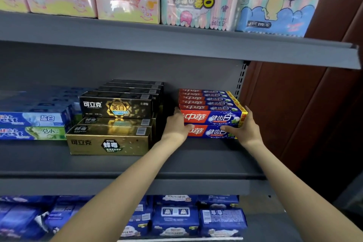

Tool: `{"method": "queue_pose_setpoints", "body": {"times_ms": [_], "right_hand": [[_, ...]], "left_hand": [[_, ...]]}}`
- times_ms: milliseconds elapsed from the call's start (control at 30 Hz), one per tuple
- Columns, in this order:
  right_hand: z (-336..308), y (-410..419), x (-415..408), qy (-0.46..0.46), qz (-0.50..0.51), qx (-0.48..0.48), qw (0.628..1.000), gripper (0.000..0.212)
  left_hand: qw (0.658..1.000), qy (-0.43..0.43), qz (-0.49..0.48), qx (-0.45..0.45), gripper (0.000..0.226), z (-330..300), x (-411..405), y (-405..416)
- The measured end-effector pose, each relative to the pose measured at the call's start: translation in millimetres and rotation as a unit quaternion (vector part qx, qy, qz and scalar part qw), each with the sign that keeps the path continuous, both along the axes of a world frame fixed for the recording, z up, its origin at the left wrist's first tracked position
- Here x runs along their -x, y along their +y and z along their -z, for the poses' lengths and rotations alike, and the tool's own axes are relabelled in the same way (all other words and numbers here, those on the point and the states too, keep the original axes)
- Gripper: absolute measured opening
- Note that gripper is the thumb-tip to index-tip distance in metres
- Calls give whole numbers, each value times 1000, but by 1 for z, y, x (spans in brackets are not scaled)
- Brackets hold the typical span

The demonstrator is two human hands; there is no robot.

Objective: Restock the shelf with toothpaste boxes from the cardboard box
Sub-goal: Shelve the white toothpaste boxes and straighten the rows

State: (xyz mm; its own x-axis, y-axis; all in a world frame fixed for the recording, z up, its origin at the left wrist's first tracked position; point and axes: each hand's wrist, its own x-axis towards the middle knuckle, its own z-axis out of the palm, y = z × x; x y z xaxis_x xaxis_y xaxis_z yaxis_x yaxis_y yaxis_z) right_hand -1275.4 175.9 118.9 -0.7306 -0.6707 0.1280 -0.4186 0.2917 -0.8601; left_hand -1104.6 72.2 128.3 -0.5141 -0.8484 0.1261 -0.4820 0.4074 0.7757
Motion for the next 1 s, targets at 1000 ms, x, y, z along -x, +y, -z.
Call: {"method": "queue_pose_setpoints", "body": {"times_ms": [1000], "right_hand": [[0, 17, -10, 32, -34, 47, 998, 79]], "left_hand": [[997, 25, -59, -32, 41, 1, -4, 12]]}}
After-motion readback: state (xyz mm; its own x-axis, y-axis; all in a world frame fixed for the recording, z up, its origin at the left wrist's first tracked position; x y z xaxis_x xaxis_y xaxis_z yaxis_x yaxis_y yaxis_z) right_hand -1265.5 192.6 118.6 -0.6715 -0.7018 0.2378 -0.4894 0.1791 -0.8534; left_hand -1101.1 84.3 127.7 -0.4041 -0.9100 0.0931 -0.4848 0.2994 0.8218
